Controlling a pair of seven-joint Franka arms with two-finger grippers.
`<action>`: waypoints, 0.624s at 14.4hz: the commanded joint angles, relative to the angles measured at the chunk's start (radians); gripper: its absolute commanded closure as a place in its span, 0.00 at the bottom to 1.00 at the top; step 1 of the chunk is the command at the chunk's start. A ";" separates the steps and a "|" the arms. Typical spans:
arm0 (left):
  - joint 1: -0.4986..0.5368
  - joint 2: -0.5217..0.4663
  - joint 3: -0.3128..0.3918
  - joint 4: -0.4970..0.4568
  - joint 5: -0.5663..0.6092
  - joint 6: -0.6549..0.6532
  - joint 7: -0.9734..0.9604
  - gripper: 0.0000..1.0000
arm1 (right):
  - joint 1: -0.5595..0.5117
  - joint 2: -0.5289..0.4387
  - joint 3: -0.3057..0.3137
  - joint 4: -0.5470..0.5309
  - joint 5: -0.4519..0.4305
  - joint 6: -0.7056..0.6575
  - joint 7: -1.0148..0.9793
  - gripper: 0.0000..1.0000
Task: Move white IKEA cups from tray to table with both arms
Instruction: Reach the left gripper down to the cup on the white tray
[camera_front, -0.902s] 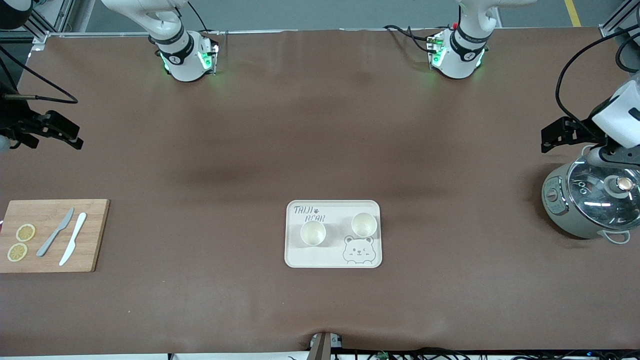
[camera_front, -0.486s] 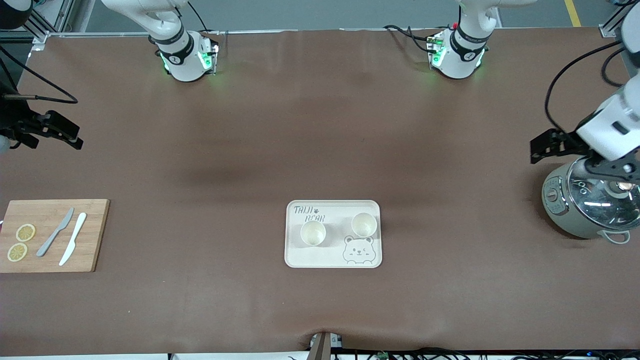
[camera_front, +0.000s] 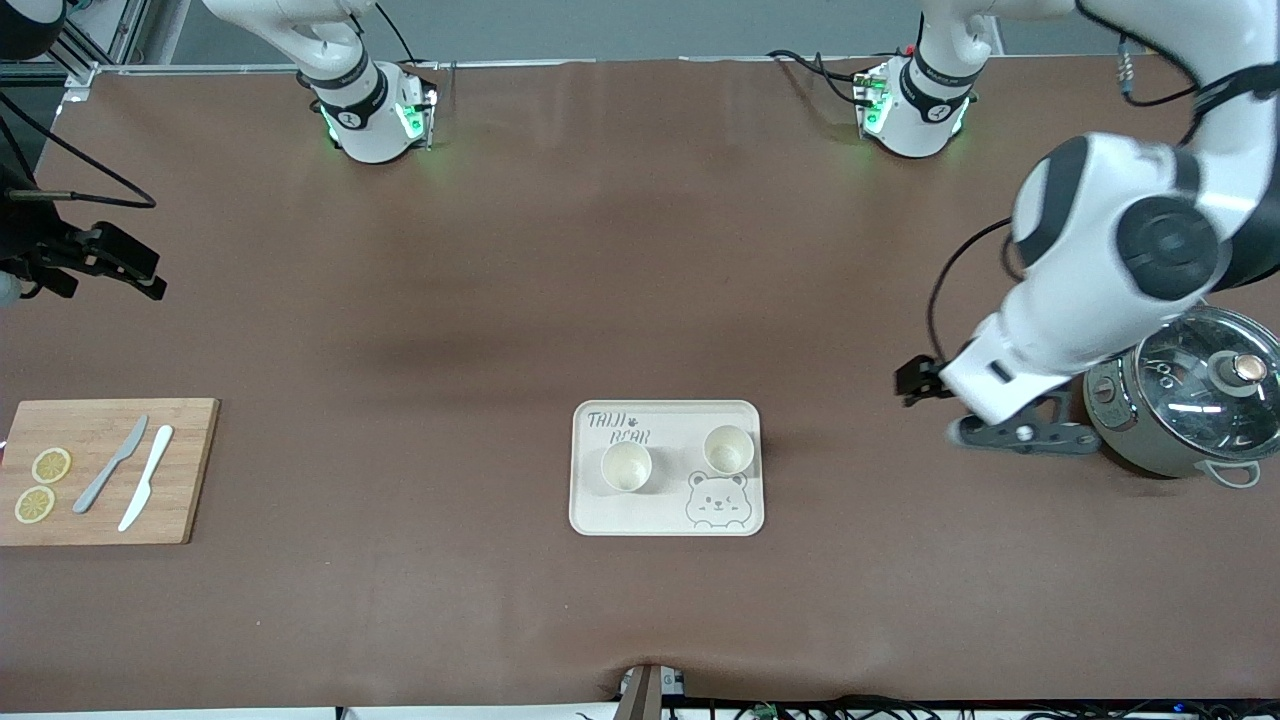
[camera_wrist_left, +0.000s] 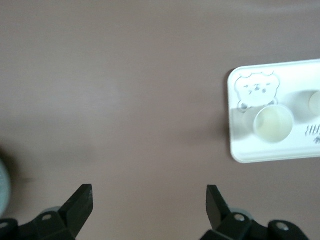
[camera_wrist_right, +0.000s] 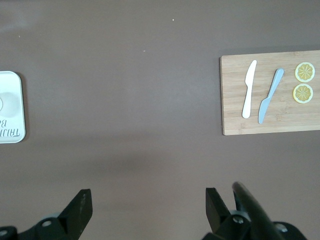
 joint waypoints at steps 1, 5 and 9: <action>-0.044 0.076 0.003 0.025 -0.014 0.071 -0.074 0.00 | -0.016 0.021 0.013 0.025 -0.001 -0.002 0.005 0.00; -0.128 0.204 0.005 0.023 -0.008 0.269 -0.195 0.00 | -0.026 0.022 0.011 0.025 0.000 -0.009 -0.003 0.00; -0.198 0.289 0.011 0.022 0.000 0.357 -0.218 0.00 | -0.017 0.032 0.016 0.022 0.002 0.007 0.003 0.00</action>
